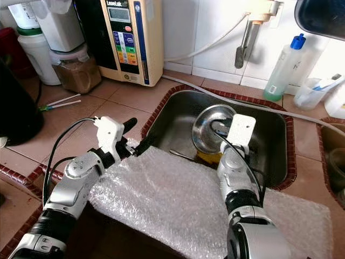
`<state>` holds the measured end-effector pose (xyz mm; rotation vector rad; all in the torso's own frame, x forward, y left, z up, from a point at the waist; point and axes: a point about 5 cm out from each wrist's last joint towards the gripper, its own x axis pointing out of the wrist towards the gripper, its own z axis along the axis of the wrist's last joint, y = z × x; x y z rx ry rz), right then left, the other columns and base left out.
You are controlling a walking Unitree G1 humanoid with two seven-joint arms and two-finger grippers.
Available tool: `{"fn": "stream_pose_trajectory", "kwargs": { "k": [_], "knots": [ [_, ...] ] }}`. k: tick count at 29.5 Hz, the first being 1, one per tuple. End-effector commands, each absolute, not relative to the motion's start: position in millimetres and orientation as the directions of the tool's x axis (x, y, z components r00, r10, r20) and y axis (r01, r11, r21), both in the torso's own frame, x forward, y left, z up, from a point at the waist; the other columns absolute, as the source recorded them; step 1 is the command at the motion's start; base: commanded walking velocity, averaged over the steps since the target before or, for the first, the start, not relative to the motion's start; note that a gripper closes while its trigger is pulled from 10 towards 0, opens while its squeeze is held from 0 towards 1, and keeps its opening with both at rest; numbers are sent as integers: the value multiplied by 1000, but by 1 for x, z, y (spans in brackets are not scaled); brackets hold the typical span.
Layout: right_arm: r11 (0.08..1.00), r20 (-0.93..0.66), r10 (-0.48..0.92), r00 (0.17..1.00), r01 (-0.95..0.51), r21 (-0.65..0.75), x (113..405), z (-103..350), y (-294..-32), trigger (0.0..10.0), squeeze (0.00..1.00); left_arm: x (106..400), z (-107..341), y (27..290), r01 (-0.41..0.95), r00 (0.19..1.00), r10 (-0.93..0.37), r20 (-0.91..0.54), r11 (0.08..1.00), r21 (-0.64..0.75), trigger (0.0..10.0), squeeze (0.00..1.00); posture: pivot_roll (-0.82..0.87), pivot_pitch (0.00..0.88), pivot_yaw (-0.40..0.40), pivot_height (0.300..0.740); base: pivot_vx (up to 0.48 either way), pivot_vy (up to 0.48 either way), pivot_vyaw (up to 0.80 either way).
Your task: Kitchen organization
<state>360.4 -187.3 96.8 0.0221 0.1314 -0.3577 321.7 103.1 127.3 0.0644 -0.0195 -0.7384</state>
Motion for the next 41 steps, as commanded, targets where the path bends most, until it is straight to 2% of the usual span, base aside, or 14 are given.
{"fn": "stream_pose_trajectory", "kwargs": {
  "k": [1, 2, 3, 4, 15, 19, 28, 33, 36, 41],
  "knots": [
    [937, -196, -340, 920, 348, 10, 358, 87, -183, 10000, 0, 322, 130, 102, 685, 727, -686, -16, 723, 96, 10000, 1000, 150, 0, 39, 740, 0, 0, 0],
    [938, -200, -338, 920, 347, 12, 358, 86, -182, 10000, 0, 322, 130, 102, 684, 727, -686, -16, 723, 96, 10000, 1000, 150, 0, 39, 740, 0, 0, 0],
    [936, -208, -342, 916, 351, 7, 357, 84, -182, 10000, 702, 322, 131, 102, 683, 728, -685, -16, 724, 96, 10000, 1000, 150, 0, 40, 740, 0, 0, 0],
    [934, -221, -347, 911, 358, 10, 356, 82, -181, 10000, 1000, 323, 132, 103, 680, 731, -682, -15, 727, 99, 10000, 1000, 151, 0, 40, 740, 0, 0, 0],
    [933, -268, -331, 905, 357, 53, 354, 75, -178, 10000, 1000, 324, 131, 105, 665, 745, -666, -23, 740, 103, 10000, 1000, 148, 0, 36, 740, 0, 0, 0],
    [928, -275, -315, 908, 355, 109, 355, 76, -177, 10000, 1000, 324, 131, 104, 658, 752, -659, -23, 747, 97, 10000, 1000, 148, 0, 35, 740, 0, 0, 0],
    [956, -218, -261, 940, 283, 79, 359, 83, -169, 10000, 1000, 325, 131, 104, 656, 753, -657, -25, 748, 101, 10000, 1000, 147, 0, 37, 740, 0, 0, 0],
    [954, -227, -251, 941, 280, 103, 359, 82, -167, 10000, 1000, 325, 131, 104, 652, 757, -654, -23, 751, 105, 10000, 1000, 149, 0, 36, 740, 0, 0, 0],
    [954, -166, -202, 965, 233, 190, 362, 91, -161, 10000, 1000, 326, 132, 104, 645, 762, -647, -20, 757, 104, 10000, 1000, 149, 0, 38, 740, 0, 0, 0],
    [962, -146, -180, 973, 205, 181, 364, 94, -158, 10000, 1000, 326, 131, 105, 643, 764, -645, -21, 758, 107, 10000, 1000, 148, 0, 40, 740, 0, 0, 0]
  ]
}}
